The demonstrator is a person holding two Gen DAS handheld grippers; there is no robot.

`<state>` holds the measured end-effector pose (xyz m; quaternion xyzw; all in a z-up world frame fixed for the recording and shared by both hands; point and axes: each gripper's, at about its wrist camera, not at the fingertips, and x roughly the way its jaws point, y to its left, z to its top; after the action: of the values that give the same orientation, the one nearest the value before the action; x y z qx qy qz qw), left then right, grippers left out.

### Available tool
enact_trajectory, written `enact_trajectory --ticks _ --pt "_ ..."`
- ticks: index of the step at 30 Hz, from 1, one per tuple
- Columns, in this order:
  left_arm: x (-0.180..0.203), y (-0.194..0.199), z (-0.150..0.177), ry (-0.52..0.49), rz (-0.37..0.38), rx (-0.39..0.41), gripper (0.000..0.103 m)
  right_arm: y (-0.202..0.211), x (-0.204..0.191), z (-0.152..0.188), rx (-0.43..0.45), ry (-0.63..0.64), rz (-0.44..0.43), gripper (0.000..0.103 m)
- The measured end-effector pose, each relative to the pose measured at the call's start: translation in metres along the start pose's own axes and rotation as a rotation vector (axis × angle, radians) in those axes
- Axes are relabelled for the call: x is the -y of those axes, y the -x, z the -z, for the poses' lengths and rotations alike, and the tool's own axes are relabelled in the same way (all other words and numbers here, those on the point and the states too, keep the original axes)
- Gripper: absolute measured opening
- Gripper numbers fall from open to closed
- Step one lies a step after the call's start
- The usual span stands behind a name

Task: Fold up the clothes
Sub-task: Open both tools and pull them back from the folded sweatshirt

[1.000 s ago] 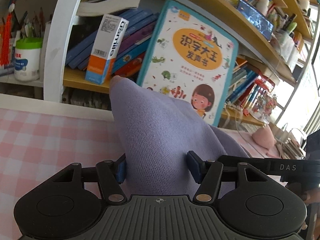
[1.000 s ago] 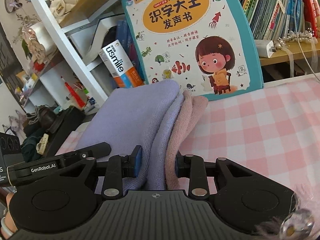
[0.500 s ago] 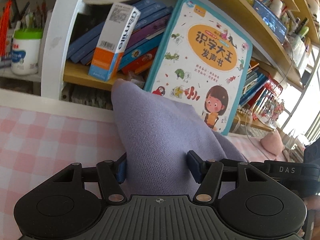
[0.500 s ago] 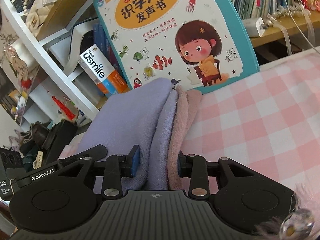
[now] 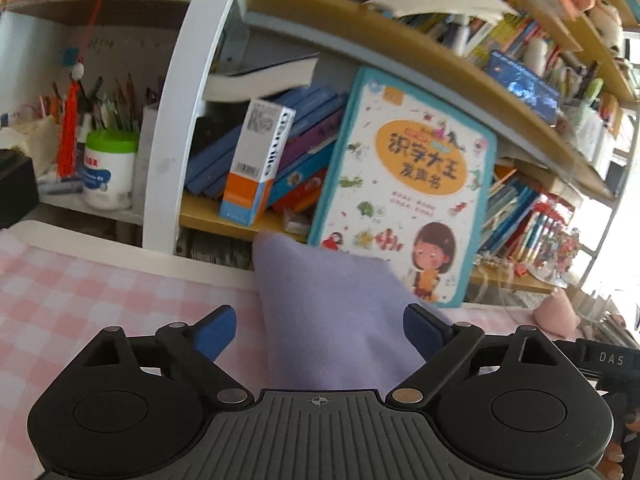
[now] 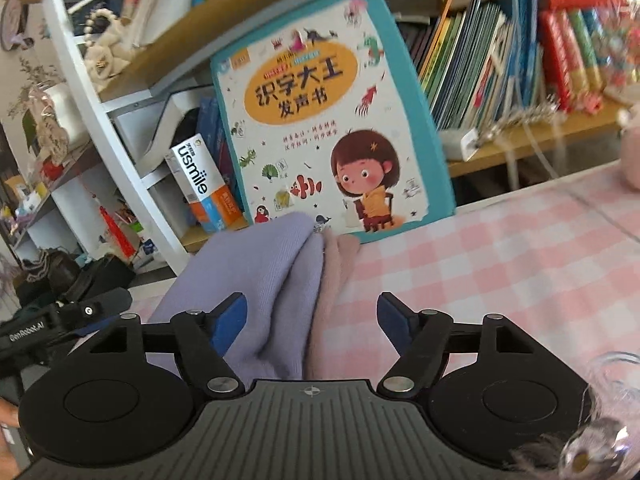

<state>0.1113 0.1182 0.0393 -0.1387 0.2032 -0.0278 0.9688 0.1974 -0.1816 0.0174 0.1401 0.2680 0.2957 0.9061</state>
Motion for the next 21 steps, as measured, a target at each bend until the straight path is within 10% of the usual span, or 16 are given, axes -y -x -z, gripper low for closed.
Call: enact_trajectory --ticks 21 --pt "0.064 0.056 0.064 -0.213 -0.112 -0.006 0.097 0.068 -0.036 0.064 0.023 0.203 0.216 0.081"
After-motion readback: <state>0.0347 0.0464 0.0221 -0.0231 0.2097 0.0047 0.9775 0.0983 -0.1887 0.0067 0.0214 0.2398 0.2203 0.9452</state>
